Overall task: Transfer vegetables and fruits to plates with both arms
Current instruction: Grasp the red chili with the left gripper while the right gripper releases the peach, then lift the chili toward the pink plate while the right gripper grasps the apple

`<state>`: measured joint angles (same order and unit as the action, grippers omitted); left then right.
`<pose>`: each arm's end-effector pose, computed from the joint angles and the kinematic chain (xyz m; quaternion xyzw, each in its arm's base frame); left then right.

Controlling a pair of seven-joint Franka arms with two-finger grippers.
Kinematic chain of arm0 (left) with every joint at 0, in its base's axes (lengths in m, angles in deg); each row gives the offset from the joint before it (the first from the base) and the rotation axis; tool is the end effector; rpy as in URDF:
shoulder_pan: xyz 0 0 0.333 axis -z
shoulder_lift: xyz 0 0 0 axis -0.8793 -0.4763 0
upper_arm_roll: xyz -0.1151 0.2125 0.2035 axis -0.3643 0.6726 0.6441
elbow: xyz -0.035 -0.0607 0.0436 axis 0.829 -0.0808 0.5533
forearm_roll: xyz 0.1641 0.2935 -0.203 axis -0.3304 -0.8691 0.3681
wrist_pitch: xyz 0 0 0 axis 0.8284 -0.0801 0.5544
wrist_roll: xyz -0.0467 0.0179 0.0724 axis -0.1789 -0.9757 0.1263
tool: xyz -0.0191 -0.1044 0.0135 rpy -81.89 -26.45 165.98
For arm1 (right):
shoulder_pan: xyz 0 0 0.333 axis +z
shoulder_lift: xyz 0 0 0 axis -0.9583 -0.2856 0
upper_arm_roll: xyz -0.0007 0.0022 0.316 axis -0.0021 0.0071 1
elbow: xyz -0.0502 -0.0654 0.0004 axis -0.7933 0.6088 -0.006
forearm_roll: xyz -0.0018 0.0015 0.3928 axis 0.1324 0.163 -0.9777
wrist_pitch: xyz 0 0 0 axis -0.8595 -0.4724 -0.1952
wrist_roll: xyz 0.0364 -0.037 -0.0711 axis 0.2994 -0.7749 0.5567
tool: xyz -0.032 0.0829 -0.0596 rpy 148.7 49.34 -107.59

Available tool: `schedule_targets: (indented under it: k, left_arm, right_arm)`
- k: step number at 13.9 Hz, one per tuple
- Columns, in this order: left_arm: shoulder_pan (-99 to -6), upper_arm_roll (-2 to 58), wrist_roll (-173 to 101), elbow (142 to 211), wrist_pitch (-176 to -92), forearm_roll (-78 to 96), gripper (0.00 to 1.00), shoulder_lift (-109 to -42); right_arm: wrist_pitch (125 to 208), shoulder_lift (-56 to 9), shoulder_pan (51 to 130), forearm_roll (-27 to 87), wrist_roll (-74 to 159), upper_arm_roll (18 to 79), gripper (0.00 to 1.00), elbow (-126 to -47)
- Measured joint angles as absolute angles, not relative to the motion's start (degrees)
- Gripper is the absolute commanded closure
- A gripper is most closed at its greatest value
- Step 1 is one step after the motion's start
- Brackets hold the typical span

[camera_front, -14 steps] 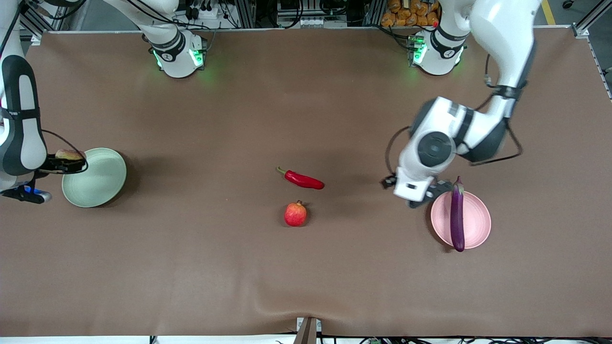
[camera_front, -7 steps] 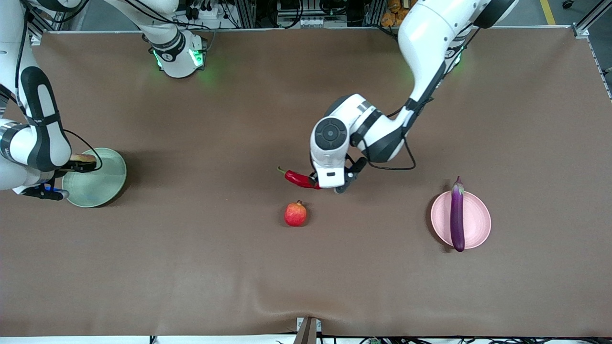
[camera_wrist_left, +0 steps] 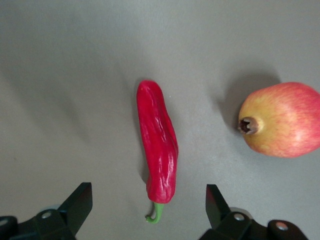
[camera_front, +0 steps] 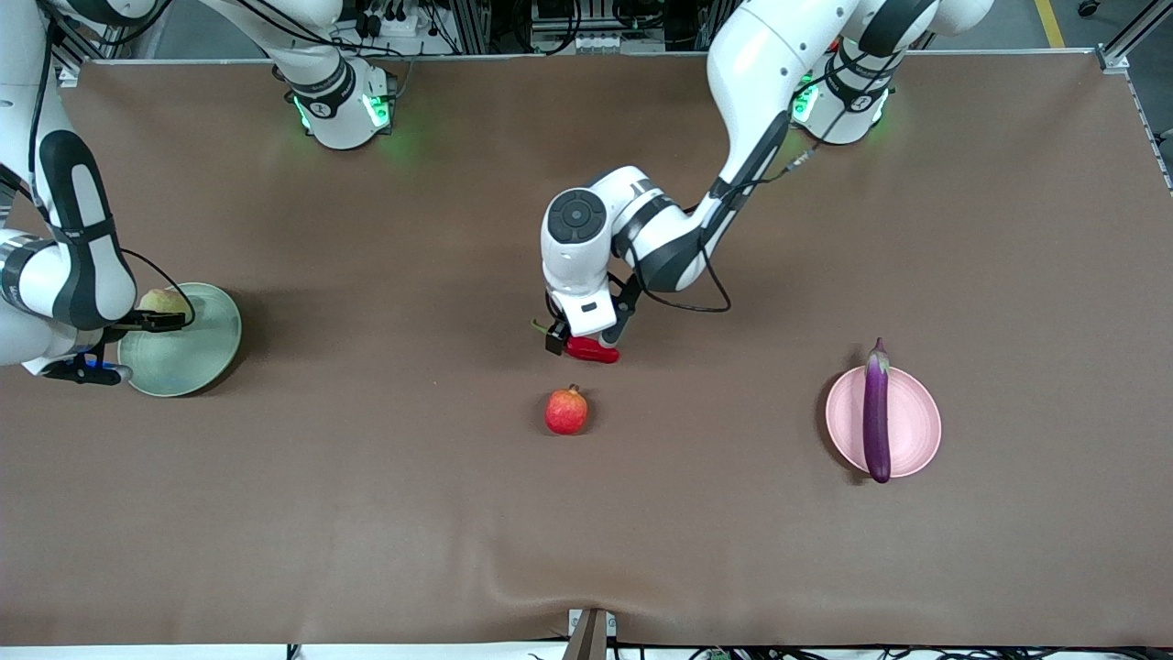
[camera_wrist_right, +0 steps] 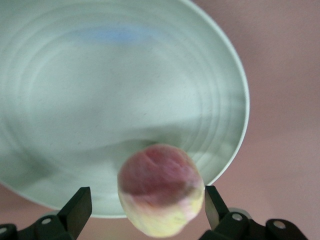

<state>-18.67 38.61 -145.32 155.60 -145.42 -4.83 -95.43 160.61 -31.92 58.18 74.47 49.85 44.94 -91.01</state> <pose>0.4895 -0.5579 0.2499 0.8425 0.5374 -0.0095 0.0368 0.5457 -0.2532 0.2178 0.9694 -0.0649 -0.2352 0.0278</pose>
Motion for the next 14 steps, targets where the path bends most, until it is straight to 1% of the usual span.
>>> schedule_targets:
  k: [4,8,9,10,11,12,14]
  left_arm:
    - [-16.33,40.99,-147.39,155.29,-149.08,-4.83,0.0,-99.19]
    - [-13.42,43.46,-147.85,155.09,-152.12,-4.83,0.0,-102.32]
    - [-13.18,43.72,-147.85,155.02,-152.54,-4.83,0.13,-102.73]
    - [-12.73,44.31,-147.85,155.0,-152.67,-4.83,0.55,-102.98]
    - [-11.99,45.26,-147.85,154.98,-152.7,-4.83,0.8,-103.06]
    - [-11.16,46.09,-147.85,154.86,-152.67,-4.83,0.88,-103.03]
    - [-10.15,46.95,-147.85,154.63,-152.65,-4.83,0.88,-103.02]
  right_arm:
    - [143.97,-31.41,61.21,70.6,49.85,45.46,0.0,-81.13]
    - [133.64,-31.02,63.91,64.89,45.43,45.52,0.0,-75.48]
    - [131.03,-31.02,64.81,63.19,42.1,45.58,0.0,-74.2]
    - [128.61,-31.01,65.97,61.13,38.37,45.68,0.0,-72.92]
    - [126.67,-31.01,67.34,58.79,34.46,45.76,0.0,-71.71]
    - [125.33,-31.01,68.72,56.75,30.67,45.85,0.0,-70.67]
    - [123.91,-31.0,71.1,52.3,23.57,45.99,0.0,-69.37]
